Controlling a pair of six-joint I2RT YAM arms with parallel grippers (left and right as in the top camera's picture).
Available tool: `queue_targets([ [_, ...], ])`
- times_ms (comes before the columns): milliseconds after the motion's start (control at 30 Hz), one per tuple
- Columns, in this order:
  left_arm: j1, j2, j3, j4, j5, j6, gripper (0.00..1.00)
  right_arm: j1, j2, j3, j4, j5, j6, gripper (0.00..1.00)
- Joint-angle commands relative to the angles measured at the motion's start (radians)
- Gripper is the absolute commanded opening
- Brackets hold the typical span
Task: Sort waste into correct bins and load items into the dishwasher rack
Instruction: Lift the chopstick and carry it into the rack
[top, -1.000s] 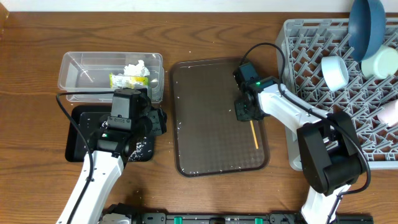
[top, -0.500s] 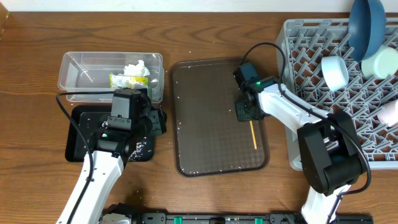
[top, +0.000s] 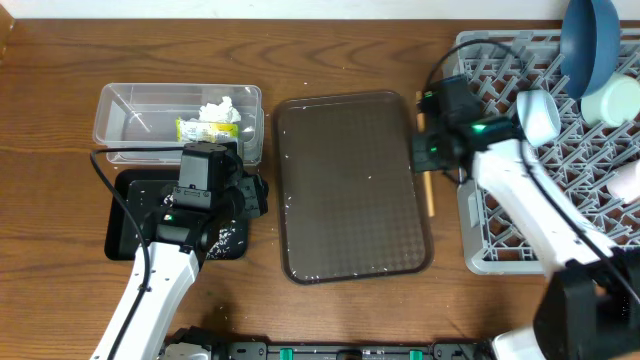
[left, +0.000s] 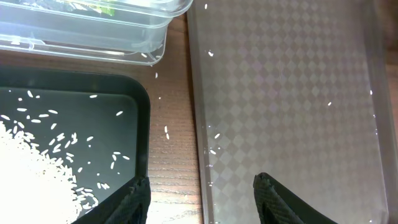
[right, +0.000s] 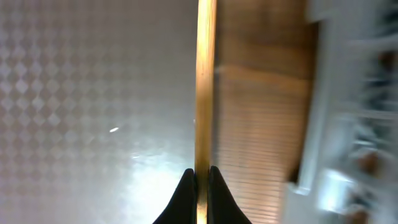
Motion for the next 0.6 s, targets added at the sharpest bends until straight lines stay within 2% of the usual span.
queue_targets([
  [0,-0.002,0.004,0.005,-0.003,-0.01,0.009,0.56,-0.069,-0.016,0.01,-0.023,0.002,-0.09,0.01],
  [200,-0.002,0.004,0.005,-0.003,-0.01,0.009,0.56,-0.172,-0.015,0.008,-0.099,0.104,-0.115,0.01],
  [567,-0.002,0.004,0.005,-0.003,-0.01,0.009,0.56,-0.25,-0.015,0.008,-0.093,0.11,-0.146,0.01],
])
